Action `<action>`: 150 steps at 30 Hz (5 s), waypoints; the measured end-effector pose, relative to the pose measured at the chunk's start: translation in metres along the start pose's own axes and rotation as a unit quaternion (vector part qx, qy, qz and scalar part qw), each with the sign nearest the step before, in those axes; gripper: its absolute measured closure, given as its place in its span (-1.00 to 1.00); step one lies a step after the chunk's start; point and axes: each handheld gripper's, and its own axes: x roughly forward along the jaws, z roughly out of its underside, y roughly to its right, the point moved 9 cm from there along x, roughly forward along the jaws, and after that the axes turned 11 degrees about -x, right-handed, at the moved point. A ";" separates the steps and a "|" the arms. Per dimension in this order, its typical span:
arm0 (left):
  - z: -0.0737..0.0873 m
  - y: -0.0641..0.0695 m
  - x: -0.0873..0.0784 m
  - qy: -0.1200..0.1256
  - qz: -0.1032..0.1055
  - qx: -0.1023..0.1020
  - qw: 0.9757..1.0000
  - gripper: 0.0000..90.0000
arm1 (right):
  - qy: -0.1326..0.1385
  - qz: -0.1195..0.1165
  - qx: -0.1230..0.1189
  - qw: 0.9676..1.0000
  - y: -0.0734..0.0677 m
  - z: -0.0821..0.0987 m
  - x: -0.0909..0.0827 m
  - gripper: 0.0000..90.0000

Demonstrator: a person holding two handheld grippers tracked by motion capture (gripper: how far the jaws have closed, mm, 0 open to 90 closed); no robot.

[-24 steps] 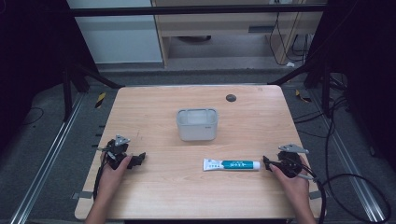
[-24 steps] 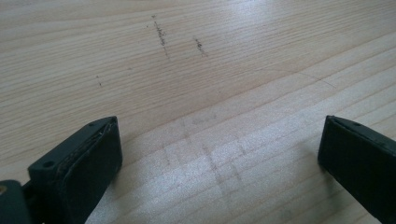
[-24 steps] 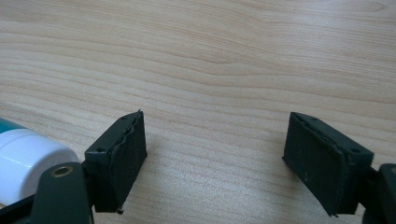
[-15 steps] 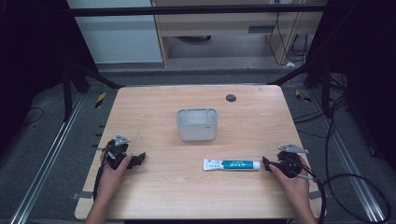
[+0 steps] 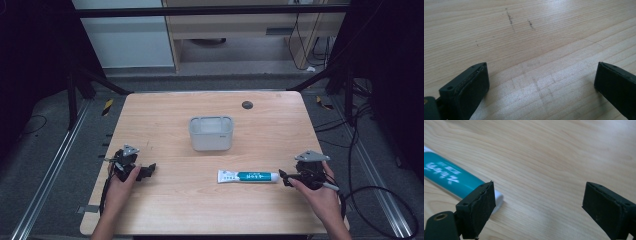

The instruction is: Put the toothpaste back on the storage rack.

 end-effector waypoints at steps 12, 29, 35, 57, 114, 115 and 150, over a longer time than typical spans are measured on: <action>0.000 0.000 0.000 -0.001 0.000 0.001 1.000 -1.00 | -0.003 -0.077 -0.136 0.988 -0.027 -0.059 -0.010 -0.79; 0.000 0.000 0.000 0.000 0.002 0.000 1.000 -1.00 | -0.039 -0.171 -0.281 0.943 -0.071 -0.111 0.013 -0.57; 0.000 0.000 0.000 0.000 0.003 0.000 1.000 -1.00 | -0.051 -0.190 -0.319 0.927 -0.081 -0.111 0.021 -0.55; 0.000 0.000 0.000 0.000 0.003 0.000 1.000 -1.00 | -0.081 -0.258 -0.373 0.888 -0.124 -0.103 0.049 -0.14; -0.001 0.000 0.001 0.000 0.003 0.000 1.000 -1.00 | -0.165 -0.286 -0.405 0.853 -0.133 -0.073 0.068 0.59; -0.001 0.000 0.001 0.000 0.003 0.000 1.000 -1.00 | -0.164 -0.287 -0.404 0.853 -0.133 -0.073 0.068 0.60; -0.001 0.000 0.001 0.000 0.003 0.000 1.000 -1.00 | -0.122 -0.253 -0.308 0.909 -0.097 -0.105 0.042 0.77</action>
